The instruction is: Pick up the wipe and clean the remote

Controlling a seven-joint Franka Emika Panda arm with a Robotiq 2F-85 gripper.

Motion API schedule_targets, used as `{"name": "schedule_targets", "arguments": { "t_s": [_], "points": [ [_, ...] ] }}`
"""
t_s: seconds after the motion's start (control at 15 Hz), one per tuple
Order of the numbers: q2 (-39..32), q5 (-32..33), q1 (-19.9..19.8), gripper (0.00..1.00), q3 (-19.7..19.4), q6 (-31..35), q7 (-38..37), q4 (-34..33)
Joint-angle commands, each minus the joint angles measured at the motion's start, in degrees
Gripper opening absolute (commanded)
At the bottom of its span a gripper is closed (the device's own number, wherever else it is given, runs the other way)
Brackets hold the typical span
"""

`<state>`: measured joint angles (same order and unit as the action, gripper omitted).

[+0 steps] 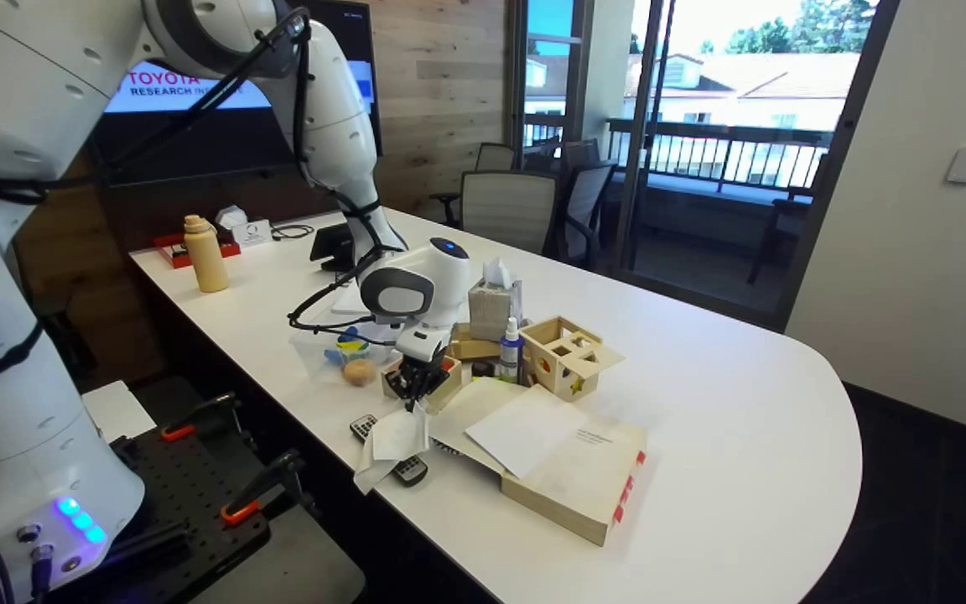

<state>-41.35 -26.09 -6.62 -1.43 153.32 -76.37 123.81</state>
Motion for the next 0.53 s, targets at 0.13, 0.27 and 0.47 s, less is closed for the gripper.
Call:
{"name": "schedule_targets", "arguments": {
  "t_s": [0.13,0.27,0.47],
  "points": [
    [-4.45,-7.66,-4.38,0.00,6.83,-0.85,9.87,-4.09],
    [-6.12,-9.99,-4.40,0.00,7.99,-1.27,12.84,-5.56],
    [-7.37,-13.44,-4.28,0.00,9.16,-2.50,16.85,-7.27]
  ]
}}
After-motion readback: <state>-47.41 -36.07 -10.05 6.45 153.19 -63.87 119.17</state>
